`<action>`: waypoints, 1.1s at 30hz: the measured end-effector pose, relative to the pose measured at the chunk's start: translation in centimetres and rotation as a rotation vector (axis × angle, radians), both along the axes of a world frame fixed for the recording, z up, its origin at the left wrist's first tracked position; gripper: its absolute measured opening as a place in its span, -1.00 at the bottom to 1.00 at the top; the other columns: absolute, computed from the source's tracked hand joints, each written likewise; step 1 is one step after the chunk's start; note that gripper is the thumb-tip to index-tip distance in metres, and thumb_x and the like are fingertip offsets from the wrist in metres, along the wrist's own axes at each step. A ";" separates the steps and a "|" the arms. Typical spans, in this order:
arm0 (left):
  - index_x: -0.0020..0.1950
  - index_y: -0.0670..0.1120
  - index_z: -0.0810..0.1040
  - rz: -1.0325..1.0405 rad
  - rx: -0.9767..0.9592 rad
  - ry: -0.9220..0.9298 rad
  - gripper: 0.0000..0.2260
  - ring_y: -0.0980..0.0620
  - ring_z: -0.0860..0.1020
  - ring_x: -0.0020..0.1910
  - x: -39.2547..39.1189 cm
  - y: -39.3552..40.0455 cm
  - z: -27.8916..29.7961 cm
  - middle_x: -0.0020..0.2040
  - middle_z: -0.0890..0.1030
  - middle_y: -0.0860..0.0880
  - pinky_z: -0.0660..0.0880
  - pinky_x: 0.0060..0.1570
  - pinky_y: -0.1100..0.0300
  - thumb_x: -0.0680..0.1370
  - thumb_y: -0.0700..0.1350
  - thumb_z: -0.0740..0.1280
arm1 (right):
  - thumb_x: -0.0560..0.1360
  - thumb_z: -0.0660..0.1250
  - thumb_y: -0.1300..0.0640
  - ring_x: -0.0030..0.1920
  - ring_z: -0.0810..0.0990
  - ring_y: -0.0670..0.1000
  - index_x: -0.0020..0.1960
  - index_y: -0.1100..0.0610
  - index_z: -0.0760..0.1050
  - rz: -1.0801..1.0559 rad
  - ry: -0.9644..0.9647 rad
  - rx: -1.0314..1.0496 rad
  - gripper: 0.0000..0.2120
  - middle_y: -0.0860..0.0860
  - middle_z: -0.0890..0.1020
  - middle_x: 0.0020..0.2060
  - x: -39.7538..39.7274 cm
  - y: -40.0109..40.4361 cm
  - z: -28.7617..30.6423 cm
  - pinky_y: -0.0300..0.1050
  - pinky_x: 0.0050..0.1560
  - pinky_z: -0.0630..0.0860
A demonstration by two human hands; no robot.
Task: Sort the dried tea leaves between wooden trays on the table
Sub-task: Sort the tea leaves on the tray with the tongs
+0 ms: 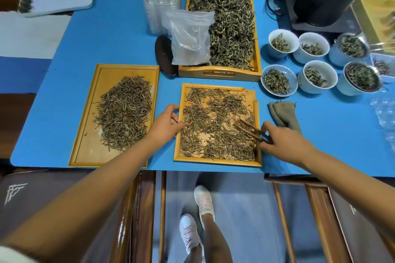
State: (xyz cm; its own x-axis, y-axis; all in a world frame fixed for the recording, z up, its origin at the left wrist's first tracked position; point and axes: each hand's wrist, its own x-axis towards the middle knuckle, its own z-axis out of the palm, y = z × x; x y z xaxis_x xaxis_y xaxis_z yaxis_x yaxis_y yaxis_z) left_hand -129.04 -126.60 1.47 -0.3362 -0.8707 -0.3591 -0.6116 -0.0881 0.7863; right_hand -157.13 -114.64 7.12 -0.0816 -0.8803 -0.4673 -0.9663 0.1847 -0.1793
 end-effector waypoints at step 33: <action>0.35 -0.13 0.30 -0.001 -0.004 -0.009 -0.60 0.05 0.46 -0.36 -0.1 0.0 0.0 -0.24 0.42 0.00 0.52 -0.17 0.03 0.54 -0.22 0.30 | 0.49 0.26 0.00 -0.24 0.47 0.13 0.06 0.11 0.27 0.151 -0.105 -0.049 -0.73 0.13 0.58 -0.08 5.1 -2.4 0.4 -0.07 -0.29 0.39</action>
